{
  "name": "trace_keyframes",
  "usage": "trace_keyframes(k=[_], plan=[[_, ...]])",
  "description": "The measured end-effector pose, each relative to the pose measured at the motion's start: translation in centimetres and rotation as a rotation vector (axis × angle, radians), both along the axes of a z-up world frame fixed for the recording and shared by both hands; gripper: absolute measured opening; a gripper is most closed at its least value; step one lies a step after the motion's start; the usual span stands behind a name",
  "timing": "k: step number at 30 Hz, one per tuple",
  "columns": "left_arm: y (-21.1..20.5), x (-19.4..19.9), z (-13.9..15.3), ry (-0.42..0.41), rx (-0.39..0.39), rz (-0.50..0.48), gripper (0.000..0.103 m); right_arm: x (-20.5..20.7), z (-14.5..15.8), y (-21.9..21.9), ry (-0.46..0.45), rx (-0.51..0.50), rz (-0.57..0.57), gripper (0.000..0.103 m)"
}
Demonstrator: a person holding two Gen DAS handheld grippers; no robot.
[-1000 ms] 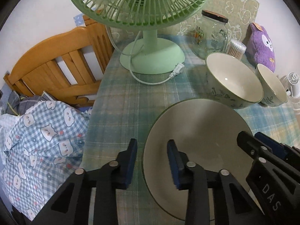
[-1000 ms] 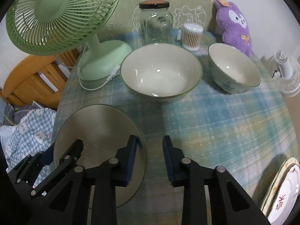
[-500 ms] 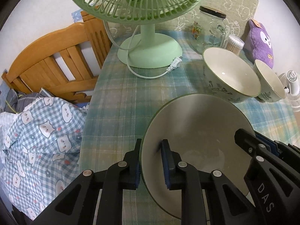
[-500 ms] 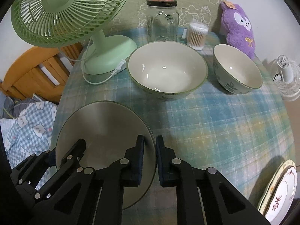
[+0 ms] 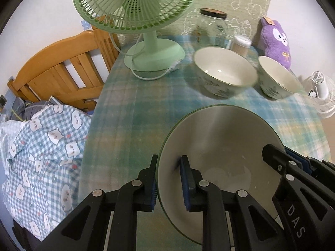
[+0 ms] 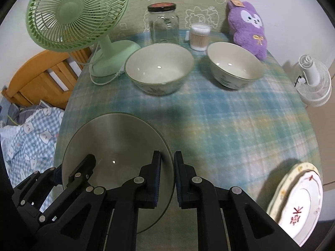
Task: Organize plates and bowls
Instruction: 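Carry the held bowl with both grippers over the plate stack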
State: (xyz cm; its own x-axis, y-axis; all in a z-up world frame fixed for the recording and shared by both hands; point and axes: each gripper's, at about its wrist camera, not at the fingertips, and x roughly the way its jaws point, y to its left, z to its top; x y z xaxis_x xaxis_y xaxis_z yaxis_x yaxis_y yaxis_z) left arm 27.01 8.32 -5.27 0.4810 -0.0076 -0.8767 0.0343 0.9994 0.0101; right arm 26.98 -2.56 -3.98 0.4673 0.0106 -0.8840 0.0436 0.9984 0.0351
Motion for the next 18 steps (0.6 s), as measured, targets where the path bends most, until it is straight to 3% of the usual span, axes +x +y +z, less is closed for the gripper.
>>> trace_keyframes(k=[18], plan=[[-7.4, -8.5, -0.4, 0.035, -0.019, 0.028, 0.017, -9.3, -0.6, -7.9, 0.039, -0.019, 0.020, 0.016]])
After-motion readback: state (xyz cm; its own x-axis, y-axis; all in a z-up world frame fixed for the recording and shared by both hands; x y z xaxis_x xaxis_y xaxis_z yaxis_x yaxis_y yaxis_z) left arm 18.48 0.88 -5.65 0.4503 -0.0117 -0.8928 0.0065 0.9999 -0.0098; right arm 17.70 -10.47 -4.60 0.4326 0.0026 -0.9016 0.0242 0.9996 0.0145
